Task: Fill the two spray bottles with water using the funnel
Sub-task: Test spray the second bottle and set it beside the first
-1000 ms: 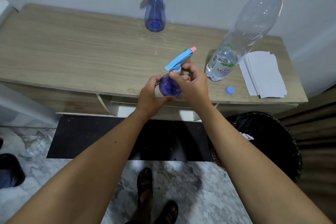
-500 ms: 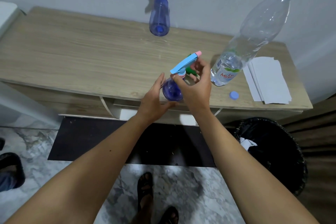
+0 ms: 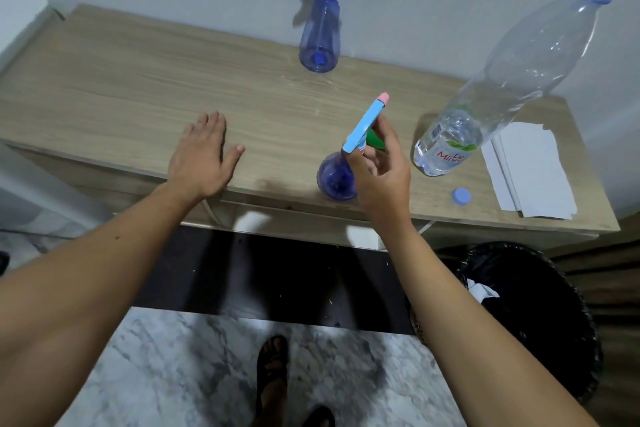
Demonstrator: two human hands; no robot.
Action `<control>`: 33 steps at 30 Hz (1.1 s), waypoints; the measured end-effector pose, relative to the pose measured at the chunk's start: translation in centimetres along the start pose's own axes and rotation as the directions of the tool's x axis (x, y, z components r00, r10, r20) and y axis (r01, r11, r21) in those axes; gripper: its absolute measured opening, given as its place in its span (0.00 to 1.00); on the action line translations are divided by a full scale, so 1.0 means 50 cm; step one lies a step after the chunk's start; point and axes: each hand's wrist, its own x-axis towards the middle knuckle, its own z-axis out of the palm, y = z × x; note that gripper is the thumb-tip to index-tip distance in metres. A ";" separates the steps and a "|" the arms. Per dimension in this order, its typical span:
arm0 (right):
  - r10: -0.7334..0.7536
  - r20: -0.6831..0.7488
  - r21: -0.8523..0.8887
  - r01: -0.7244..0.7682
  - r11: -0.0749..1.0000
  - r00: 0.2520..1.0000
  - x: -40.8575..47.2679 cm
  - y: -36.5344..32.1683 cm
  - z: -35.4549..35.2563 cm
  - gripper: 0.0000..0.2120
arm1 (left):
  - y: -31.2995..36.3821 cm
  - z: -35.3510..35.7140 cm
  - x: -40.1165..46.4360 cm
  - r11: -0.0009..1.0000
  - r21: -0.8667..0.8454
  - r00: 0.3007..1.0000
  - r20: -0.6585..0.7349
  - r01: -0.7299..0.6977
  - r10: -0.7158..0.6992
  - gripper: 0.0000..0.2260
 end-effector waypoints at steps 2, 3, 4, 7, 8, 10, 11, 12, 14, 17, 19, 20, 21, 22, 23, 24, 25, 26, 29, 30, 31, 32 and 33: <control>-0.005 0.020 -0.015 0.005 1.000 1.000 0.000 0.000 0.006 0.29 | 0.007 0.003 0.002 0.998 0.065 0.999 0.043 -0.003 0.000 0.39; -0.005 0.019 -0.003 0.005 1.000 1.000 0.001 0.000 0.010 0.29 | 0.009 0.004 0.001 0.997 0.081 0.998 0.058 0.004 -0.008 0.39; -0.005 0.010 0.013 0.005 1.000 1.000 0.002 0.000 0.015 0.29 | 0.011 0.002 0.000 0.996 0.091 0.997 0.070 0.014 -0.021 0.40; 0.011 0.020 0.046 -0.012 0.999 1.000 0.006 0.000 0.031 0.25 | 0.013 0.000 0.001 0.993 0.115 0.994 0.096 0.035 -0.046 0.42; 0.020 0.048 0.056 -0.022 0.998 0.999 0.006 -0.002 0.036 0.24 | 0.014 0.000 0.002 0.992 0.123 0.994 0.102 0.035 -0.048 0.42; 0.037 0.102 0.093 -0.047 0.995 0.994 0.004 -0.008 0.047 0.18 | 0.015 0.002 0.001 0.991 0.131 0.993 0.102 0.039 -0.052 0.42; 0.045 0.125 0.097 -0.057 0.994 0.991 0.002 -0.014 0.053 0.12 | 0.015 0.003 0.000 0.990 0.135 0.993 0.101 0.041 -0.055 0.42; 0.050 0.147 0.086 -0.063 0.994 0.988 -0.002 -0.022 0.060 0.09 | 0.015 0.003 0.000 0.990 0.137 0.993 0.102 0.043 -0.057 0.42; 0.054 0.188 0.038 -0.063 0.997 0.981 -0.007 -0.034 0.073 0.10 | 0.015 0.005 0.000 0.989 0.140 0.993 0.103 0.043 -0.058 0.42; 0.039 0.268 -0.085 -0.017 0.996 0.963 -0.007 -0.032 0.084 0.15 | 0.013 0.007 0.001 0.989 0.142 0.993 0.100 0.045 -0.059 0.41; 0.073 0.303 -0.189 -0.015 0.982 0.950 -0.006 -0.024 0.090 0.19 | 0.011 0.009 0.001 0.989 0.140 0.993 0.097 0.045 -0.059 0.40; 0.096 0.315 -0.248 -0.016 0.969 0.944 -0.005 -0.020 0.094 0.22 | 0.011 0.010 0.001 0.989 0.142 0.994 0.096 0.046 -0.060 0.39; 0.122 0.332 -0.300 -0.018 0.954 0.935 -0.004 -0.016 0.096 0.24 | 0.011 0.011 0.000 0.989 0.143 0.994 0.094 0.048 -0.061 0.38; 0.158 0.346 -0.342 -0.032 0.939 0.925 -0.004 -0.015 0.097 0.24 | 0.012 0.012 0.000 0.989 0.143 0.994 0.091 0.050 -0.063 0.37; 0.198 0.360 -0.364 -0.058 0.930 0.912 -0.004 -0.015 0.100 0.23 | 0.013 0.012 -0.001 0.989 0.141 0.994 0.087 0.054 -0.067 0.36; 0.224 0.368 -0.377 -0.076 0.923 0.902 -0.005 -0.015 0.103 0.23 | 0.013 0.012 -0.001 0.989 0.139 0.994 0.084 0.058 -0.070 0.36; 0.235 0.372 -0.388 -0.080 0.918 0.898 -0.005 -0.014 0.107 0.23 | 0.014 0.012 0.000 0.989 0.138 0.994 0.081 0.059 -0.071 0.36; 0.239 0.373 -0.396 -0.079 0.915 0.897 -0.006 -0.013 0.111 0.23 | 0.013 0.012 0.001 0.989 0.136 0.994 0.080 0.060 -0.071 0.37; 0.240 0.364 -0.384 -0.090 0.919 0.900 -0.005 -0.008 0.124 0.24 | 0.012 0.015 -0.001 0.990 0.128 0.994 0.077 0.065 -0.075 0.38; 0.244 0.358 -0.388 -0.094 0.917 0.901 -0.004 -0.006 0.127 0.24 | 0.012 0.016 -0.001 0.990 0.128 0.994 0.076 0.066 -0.076 0.38; 0.238 0.354 -0.393 -0.087 0.915 0.904 -0.003 -0.004 0.129 0.24 | 0.013 0.017 -0.001 0.989 0.128 0.994 0.076 0.069 -0.079 0.37; 0.223 0.354 -0.412 -0.063 0.909 0.909 -0.003 -0.005 0.130 0.24 | 0.014 0.017 -0.001 0.989 0.130 0.994 0.075 0.071 -0.081 0.37; 0.201 0.355 -0.442 -0.026 0.897 0.913 -0.002 -0.004 0.132 0.23 | 0.016 0.016 -0.001 0.989 0.131 0.994 0.075 0.073 -0.084 0.36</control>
